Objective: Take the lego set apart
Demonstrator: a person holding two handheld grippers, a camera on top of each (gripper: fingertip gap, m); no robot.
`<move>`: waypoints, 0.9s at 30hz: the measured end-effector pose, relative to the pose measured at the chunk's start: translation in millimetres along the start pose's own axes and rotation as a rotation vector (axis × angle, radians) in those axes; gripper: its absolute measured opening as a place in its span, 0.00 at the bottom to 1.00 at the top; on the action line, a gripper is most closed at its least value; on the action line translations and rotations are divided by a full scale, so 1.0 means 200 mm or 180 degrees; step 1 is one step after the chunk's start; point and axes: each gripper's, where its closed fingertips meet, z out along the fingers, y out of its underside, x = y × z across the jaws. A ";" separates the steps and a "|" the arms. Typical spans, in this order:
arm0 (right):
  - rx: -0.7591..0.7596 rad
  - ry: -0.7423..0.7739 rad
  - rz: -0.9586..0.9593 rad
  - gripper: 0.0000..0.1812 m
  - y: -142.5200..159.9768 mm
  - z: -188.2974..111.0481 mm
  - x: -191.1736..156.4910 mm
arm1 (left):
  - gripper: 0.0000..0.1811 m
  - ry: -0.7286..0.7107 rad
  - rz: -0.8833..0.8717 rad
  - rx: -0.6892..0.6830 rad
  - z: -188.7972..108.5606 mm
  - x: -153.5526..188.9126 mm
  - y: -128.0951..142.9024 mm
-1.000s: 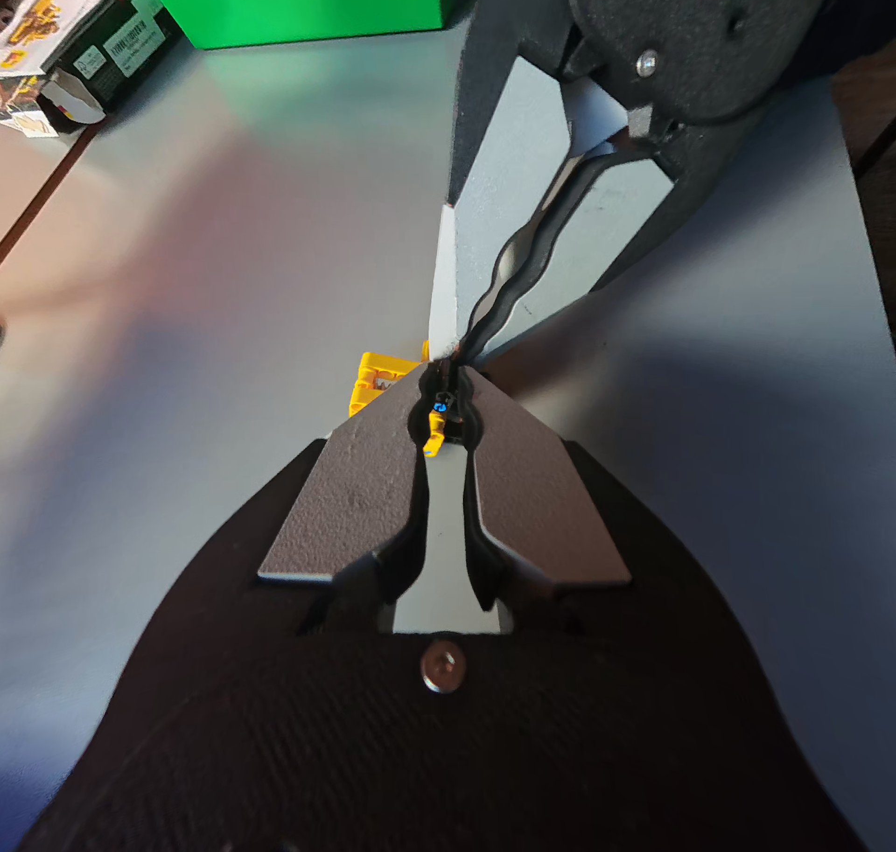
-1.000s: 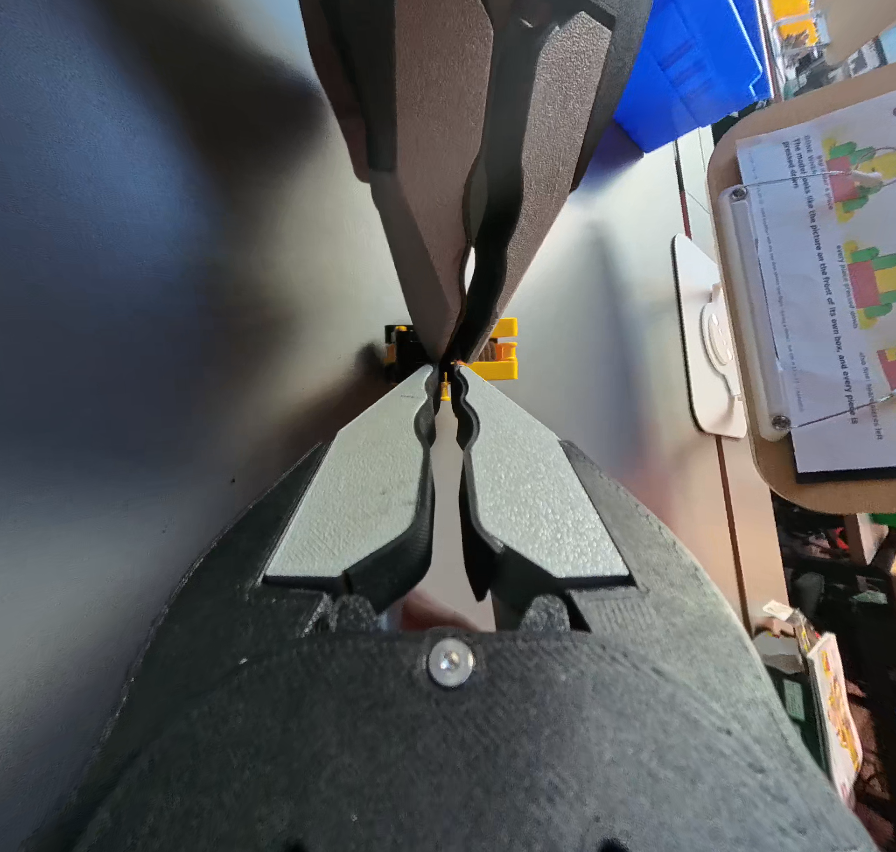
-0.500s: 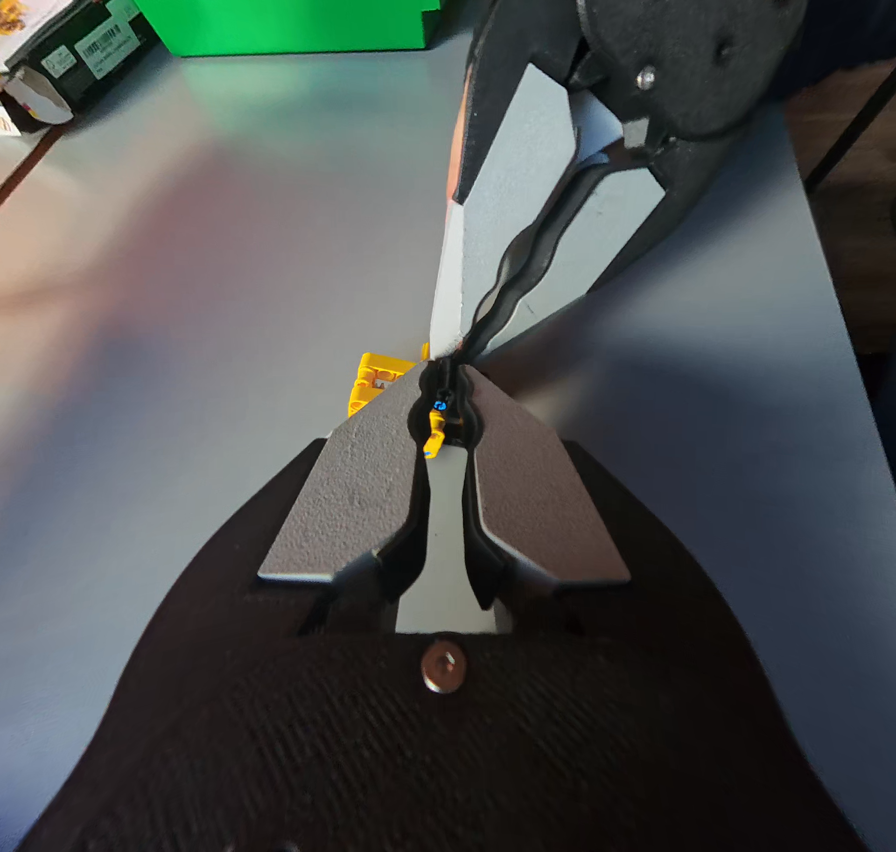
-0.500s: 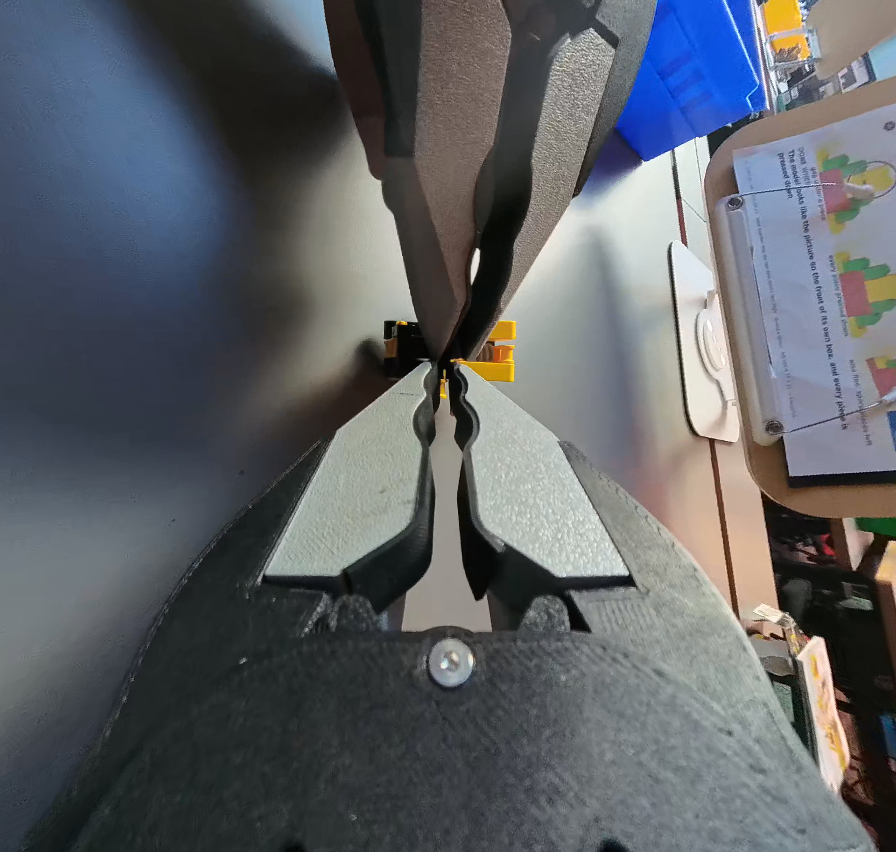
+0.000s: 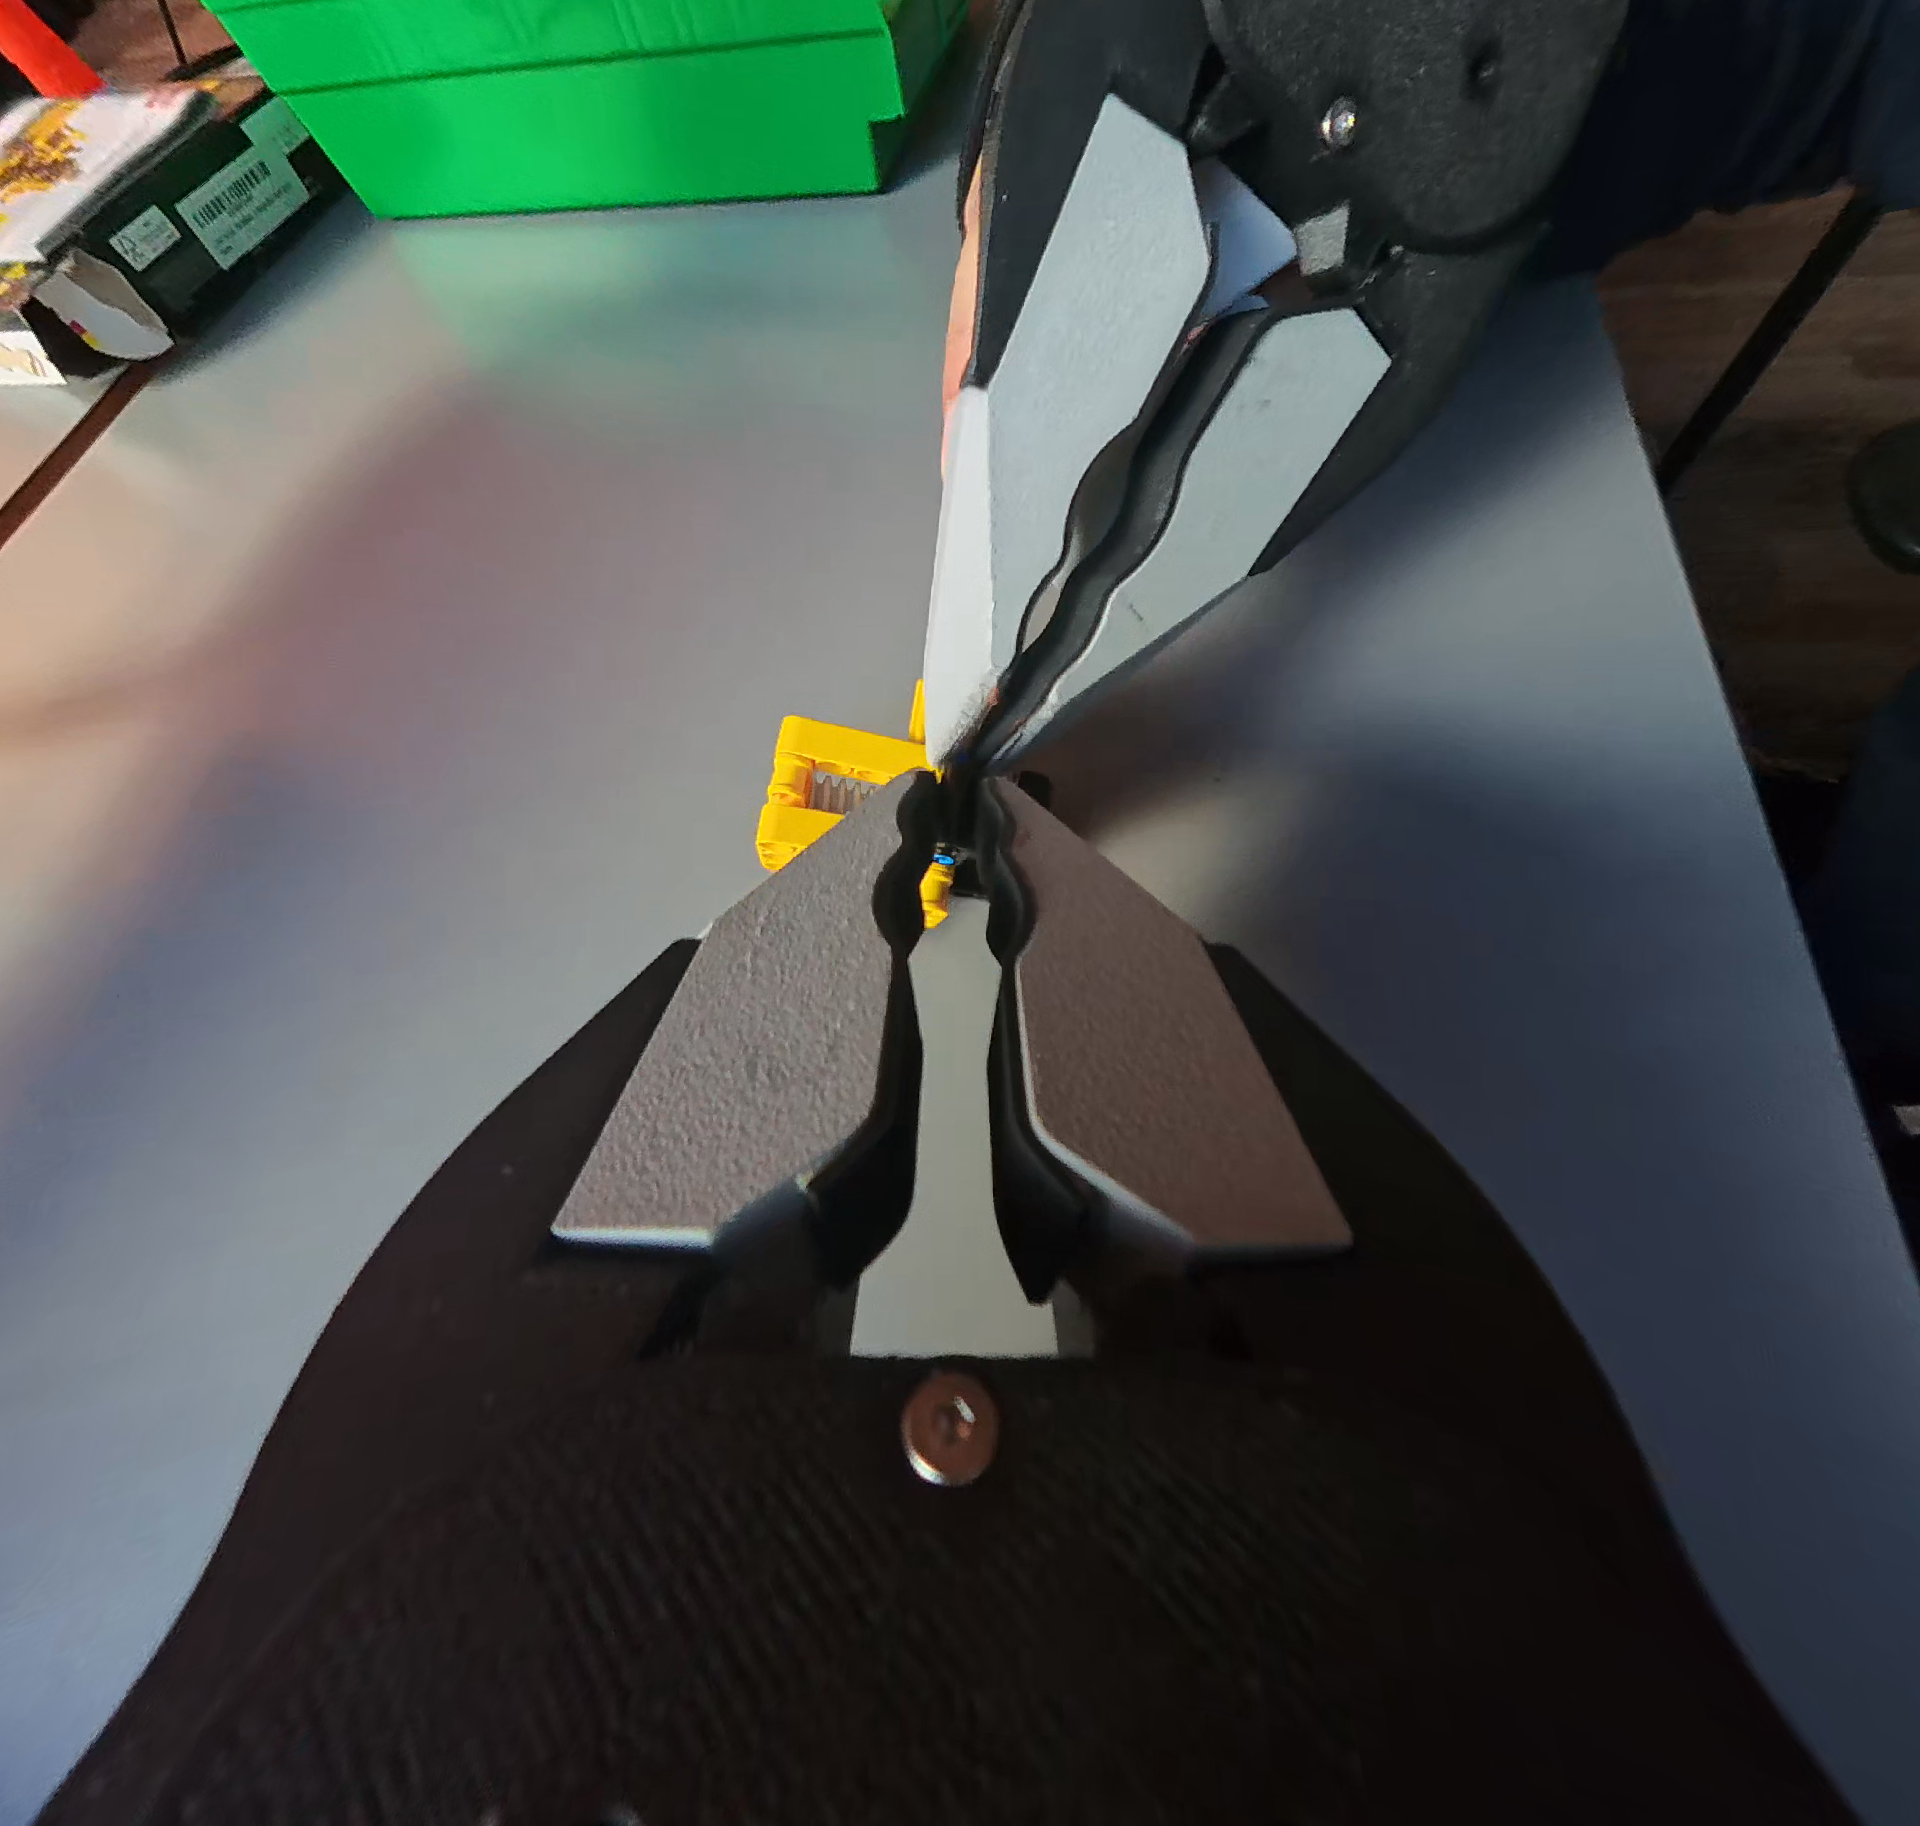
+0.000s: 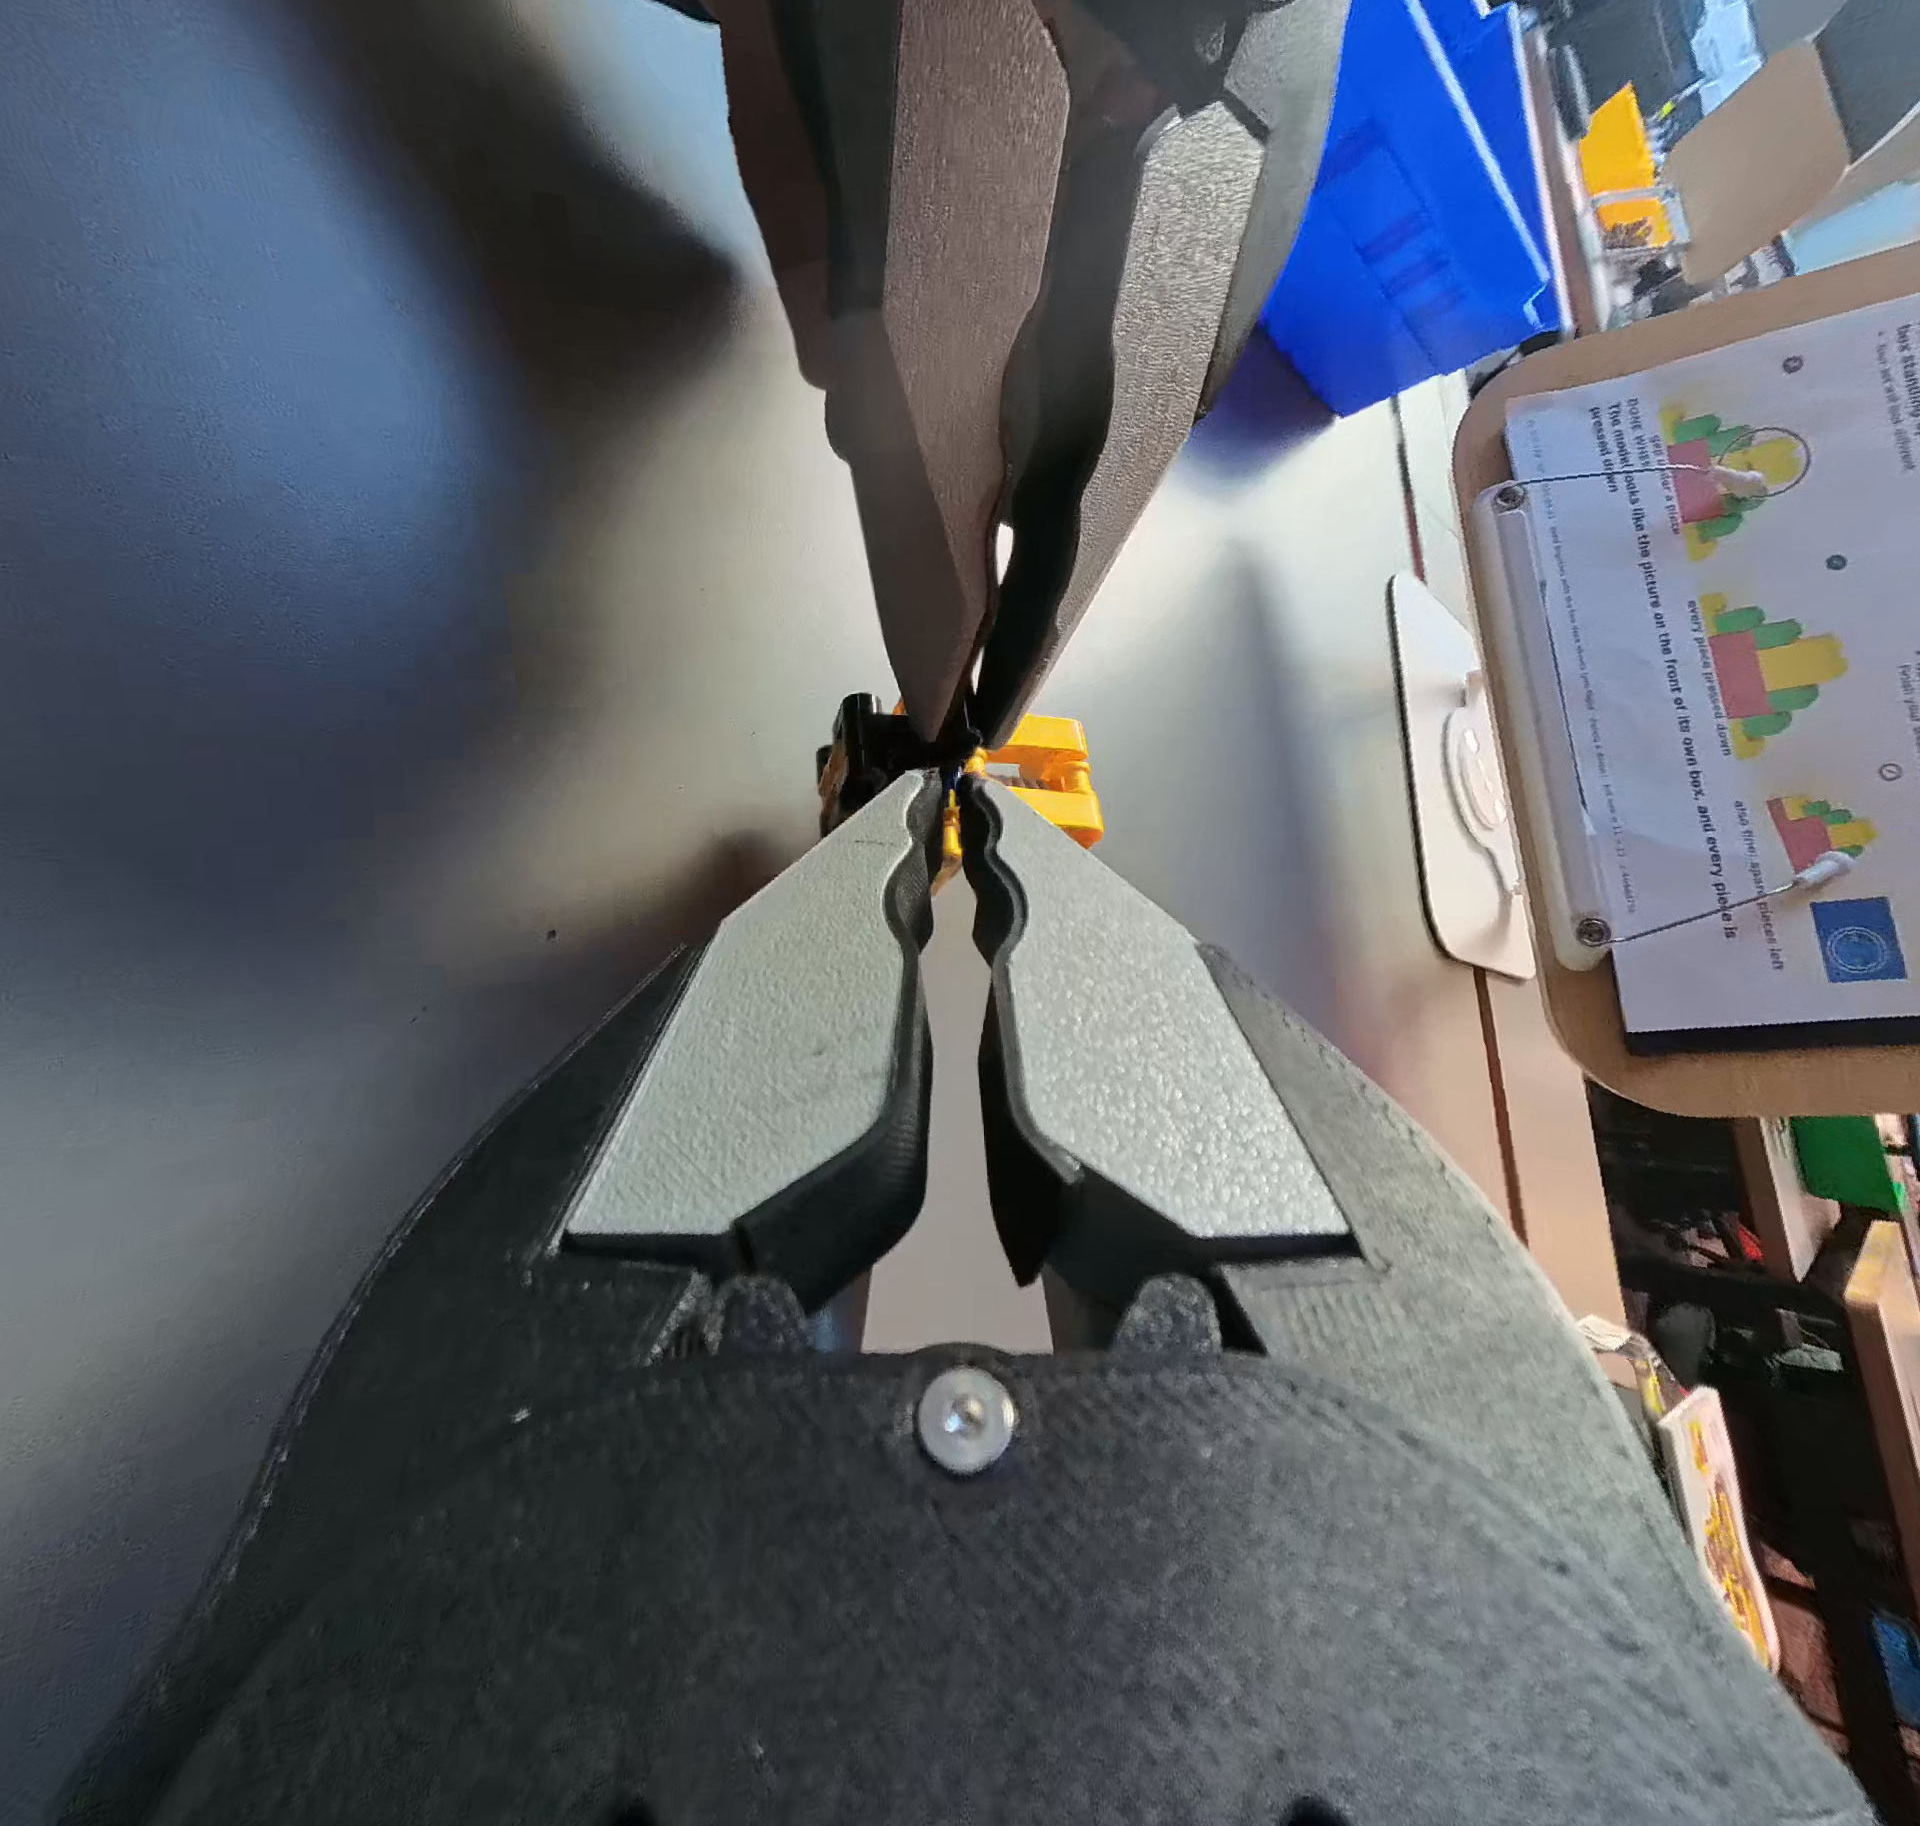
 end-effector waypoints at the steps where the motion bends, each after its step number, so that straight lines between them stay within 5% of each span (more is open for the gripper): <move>1: 0.0055 0.0001 0.0029 0.01 -0.01 -0.01 0.01 | 0.03 -0.0002 -0.0008 0.0053 -0.01 0.00 -0.02; 14: 0.0504 -0.0493 0.0691 0.01 -0.04 -0.06 0.00 | 0.03 -0.0060 0.0130 0.0158 -0.03 0.03 -0.07; 20: 0.0132 -0.0044 -0.0269 0.01 -0.01 -0.02 -0.02 | 0.03 0.0255 -0.0386 0.0168 0.00 0.03 -0.03; 27: -0.0149 -0.0044 -0.0504 0.01 0.02 0.00 -0.04 | 0.03 0.0157 -0.0248 -0.0031 0.03 0.03 -0.01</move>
